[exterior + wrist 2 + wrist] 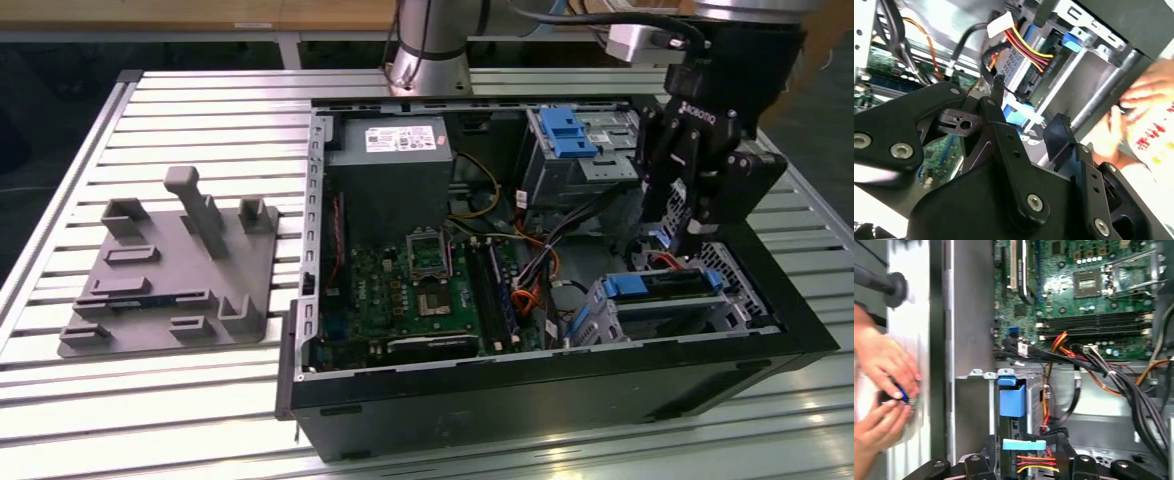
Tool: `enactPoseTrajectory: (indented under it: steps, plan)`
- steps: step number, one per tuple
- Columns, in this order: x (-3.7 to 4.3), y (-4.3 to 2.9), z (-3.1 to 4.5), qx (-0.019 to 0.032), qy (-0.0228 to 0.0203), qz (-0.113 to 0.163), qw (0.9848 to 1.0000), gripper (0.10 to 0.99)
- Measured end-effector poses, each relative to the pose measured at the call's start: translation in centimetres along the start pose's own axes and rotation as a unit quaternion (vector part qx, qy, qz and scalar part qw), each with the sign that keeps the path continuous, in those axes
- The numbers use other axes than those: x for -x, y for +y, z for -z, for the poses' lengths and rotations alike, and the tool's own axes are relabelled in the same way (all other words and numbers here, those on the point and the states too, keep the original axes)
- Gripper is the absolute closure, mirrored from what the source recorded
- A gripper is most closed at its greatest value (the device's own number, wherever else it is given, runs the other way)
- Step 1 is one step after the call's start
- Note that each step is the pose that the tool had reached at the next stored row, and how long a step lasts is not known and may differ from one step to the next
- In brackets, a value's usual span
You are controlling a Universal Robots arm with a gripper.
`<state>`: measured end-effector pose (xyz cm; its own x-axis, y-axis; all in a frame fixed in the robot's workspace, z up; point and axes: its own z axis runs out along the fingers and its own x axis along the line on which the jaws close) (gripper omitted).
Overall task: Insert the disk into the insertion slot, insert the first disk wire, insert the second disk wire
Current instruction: 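Insert the second disk wire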
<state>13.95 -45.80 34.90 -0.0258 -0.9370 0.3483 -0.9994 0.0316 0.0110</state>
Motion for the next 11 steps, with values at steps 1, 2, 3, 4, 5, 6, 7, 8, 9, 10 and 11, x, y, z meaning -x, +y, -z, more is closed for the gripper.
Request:
enactPoseTrajectory:
  steps: [1,2,3,4,5,6,7,8,9,10,11]
  plan:
    - [0.29,0.02,0.1,-0.0002,0.0067,0.0,1.0,0.494]
    - [0.58,0.04,0.2,-0.0003,0.0133,0.0,0.9999,0.494]
    - [0.8,0.05,0.26,-0.0005,0.0193,0.0,0.9998,0.494]
    - [0.96,0.06,0.26,-0.0007,0.0237,0.0,0.9997,0.494]
    - [1.07,0.08,0.23,-0.0007,0.0276,-0.001,0.9996,0.494]
    - [1.14,0.08,0.14,-0.0008,0.0312,-0.001,0.9995,0.494]
    - [1.19,0.1,0.07,-0.0009,0.0358,-0.001,0.9994,0.494]
    - [1.25,0.1,0.02,-0.001,0.0404,-0.001,0.9992,0.494]
    - [1.31,0.11,-0.05,-0.0012,0.0447,-0.001,0.999,0.494]
    - [1.38,0.11,-0.11,-0.0012,0.0484,-0.001,0.9988,0.494]
    - [1.43,0.11,-0.15,-0.0013,0.0509,-0.001,0.9987,0.494]
